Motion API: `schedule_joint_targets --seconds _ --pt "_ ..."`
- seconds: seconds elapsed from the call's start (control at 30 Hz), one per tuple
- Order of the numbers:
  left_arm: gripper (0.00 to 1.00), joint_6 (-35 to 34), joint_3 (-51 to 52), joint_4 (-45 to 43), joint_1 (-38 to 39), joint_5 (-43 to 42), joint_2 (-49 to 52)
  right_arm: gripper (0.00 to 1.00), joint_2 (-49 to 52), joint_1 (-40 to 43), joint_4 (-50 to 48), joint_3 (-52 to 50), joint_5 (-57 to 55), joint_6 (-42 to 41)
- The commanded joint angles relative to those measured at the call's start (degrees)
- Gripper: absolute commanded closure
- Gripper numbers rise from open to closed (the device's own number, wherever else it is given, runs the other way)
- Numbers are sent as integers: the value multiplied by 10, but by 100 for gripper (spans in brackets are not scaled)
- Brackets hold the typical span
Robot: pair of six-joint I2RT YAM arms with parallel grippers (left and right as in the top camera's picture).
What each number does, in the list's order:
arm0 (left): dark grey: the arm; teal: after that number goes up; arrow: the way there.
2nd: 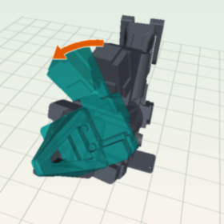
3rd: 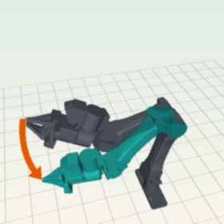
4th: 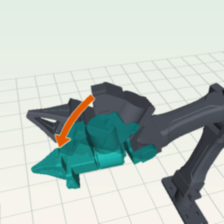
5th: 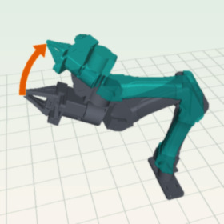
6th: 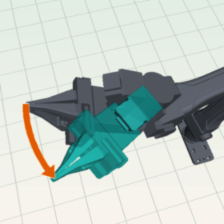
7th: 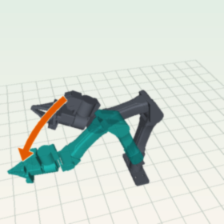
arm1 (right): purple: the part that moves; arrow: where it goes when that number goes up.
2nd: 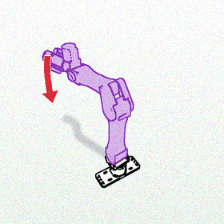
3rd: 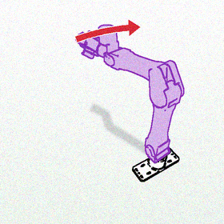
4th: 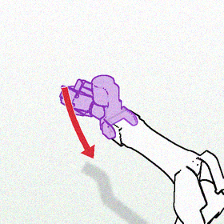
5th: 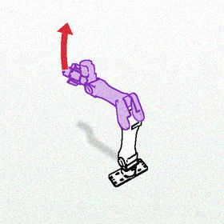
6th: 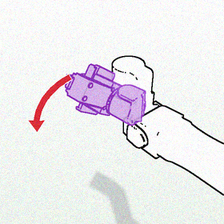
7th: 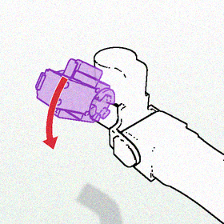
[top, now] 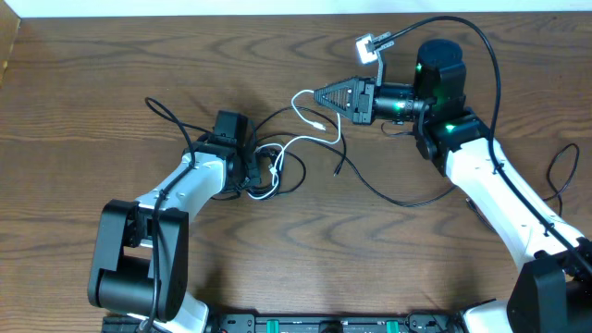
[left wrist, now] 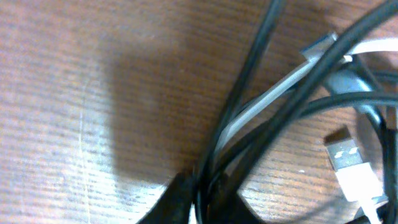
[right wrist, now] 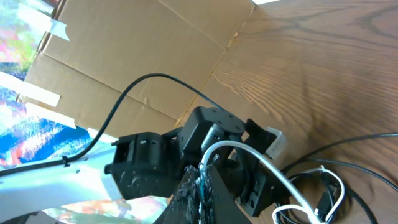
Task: Untangle cables
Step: 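Pull the white cable rightward out of the bundle with the right gripper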
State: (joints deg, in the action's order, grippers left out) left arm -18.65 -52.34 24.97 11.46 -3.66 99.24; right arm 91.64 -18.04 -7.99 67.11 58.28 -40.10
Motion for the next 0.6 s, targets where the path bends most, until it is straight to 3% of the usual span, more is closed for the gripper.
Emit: schedule_joint_targets --seconds 0.0,0.07,0.13,0.57 --pt "65 5 11 7 -3 19 28 99 -21 15 6 7 3 15" --pt "52 5 11 7 -3 19 28 99 -22 20 20 7 3 16" --pt "47 5 11 8 -3 19 28 99 -22 23 45 7 3 29" --pt "44 5 11 6 -3 19 28 99 -23 54 205 7 -54 108"
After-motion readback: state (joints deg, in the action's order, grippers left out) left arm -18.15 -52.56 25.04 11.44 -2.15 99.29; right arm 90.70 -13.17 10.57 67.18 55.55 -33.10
